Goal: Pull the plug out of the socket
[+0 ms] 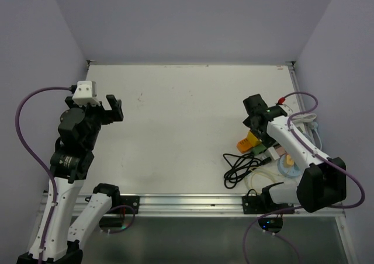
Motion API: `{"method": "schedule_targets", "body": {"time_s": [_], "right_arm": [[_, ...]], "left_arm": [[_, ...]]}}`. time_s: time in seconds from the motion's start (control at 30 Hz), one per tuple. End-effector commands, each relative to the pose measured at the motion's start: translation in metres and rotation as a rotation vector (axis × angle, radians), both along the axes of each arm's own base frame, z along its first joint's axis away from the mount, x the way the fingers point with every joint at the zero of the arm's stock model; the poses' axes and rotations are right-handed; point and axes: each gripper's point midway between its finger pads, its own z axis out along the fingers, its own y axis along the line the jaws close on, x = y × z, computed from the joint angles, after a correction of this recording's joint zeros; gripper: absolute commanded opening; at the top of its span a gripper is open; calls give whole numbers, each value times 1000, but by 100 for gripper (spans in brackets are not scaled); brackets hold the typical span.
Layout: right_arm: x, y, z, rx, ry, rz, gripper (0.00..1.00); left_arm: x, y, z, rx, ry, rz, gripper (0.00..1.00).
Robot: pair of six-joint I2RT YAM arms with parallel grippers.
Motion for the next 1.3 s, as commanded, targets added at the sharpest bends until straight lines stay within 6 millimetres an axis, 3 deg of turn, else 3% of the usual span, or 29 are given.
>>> {"method": "schedule_targets", "body": {"time_s": [0.0, 0.23, 0.37, 0.57, 0.6, 0.7, 0.8, 0.93, 1.0, 1.13, 1.17, 1.23, 1.27], "right_arm": [[19, -2, -3, -17, -43, -91, 99], [32, 1, -20, -33, -9, -122, 98], [36, 0, -28, -54, 19, -119, 90], [43, 10, -36, -41, 75, -51, 63], [46, 14, -36, -37, 72, -30, 51], [61, 35, -29, -38, 46, 80, 29], [82, 71, -20, -17, 14, 258, 15], [104, 143, -15, 41, -17, 579, 0], [111, 178, -10, 82, -56, 714, 0], [106, 263, 8, 96, -115, 1033, 0], [103, 279, 1, 104, -102, 1088, 0], [92, 323, 12, 127, -137, 1253, 0], [87, 336, 5, 119, -115, 1302, 0]], "left_arm": [[1, 2, 3, 38, -23, 6, 100], [2, -3, -4, 62, -15, -11, 100], [2, -4, -8, 77, -10, -15, 100], [2, -8, -14, 86, 0, -36, 100], [2, -9, -17, 86, 6, -41, 99], [2, -14, -20, 63, 9, -60, 99], [3, -19, -24, 38, 20, -78, 100], [5, -25, -28, 7, 32, -96, 100], [5, -28, -32, -9, 43, -105, 100], [7, -31, -42, -31, 76, -109, 100], [7, -32, -44, -35, 86, -108, 100], [8, -32, -57, -42, 141, -99, 100], [9, -33, -61, -54, 161, -93, 100]]}}
